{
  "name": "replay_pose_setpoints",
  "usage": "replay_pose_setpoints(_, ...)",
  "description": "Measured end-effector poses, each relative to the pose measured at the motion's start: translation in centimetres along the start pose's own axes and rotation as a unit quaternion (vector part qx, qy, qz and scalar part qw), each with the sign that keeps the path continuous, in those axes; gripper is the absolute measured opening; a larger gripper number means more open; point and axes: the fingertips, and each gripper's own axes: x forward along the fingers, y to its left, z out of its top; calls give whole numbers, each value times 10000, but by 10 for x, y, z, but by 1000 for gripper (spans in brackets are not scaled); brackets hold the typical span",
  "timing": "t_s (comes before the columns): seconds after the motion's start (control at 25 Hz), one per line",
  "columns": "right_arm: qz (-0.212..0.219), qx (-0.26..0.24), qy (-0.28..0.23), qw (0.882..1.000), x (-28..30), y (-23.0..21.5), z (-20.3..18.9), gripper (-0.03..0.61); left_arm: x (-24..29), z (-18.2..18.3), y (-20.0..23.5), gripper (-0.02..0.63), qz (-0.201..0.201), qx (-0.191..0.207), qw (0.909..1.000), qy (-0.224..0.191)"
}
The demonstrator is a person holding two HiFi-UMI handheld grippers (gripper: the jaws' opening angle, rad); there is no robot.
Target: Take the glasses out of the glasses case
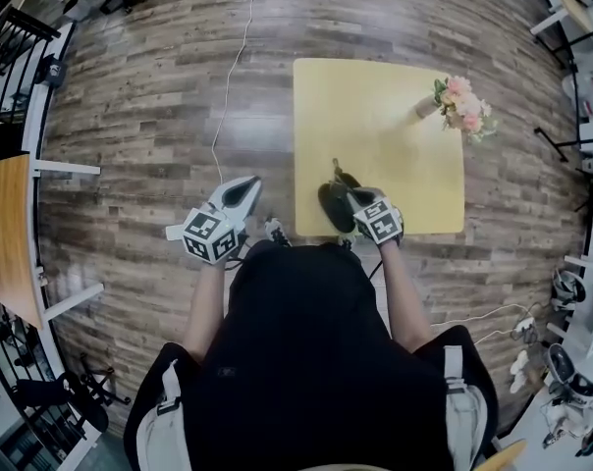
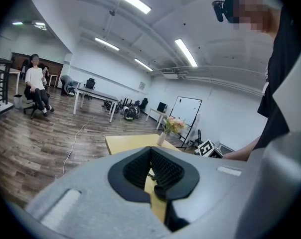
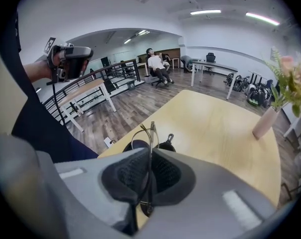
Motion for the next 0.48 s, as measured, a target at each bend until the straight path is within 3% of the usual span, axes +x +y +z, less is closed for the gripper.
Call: replay_pose_setpoints(0.48,591,-804,-622,9931,-38,-5,34,18,9,-6,-34,11,380,-154,9990,-168)
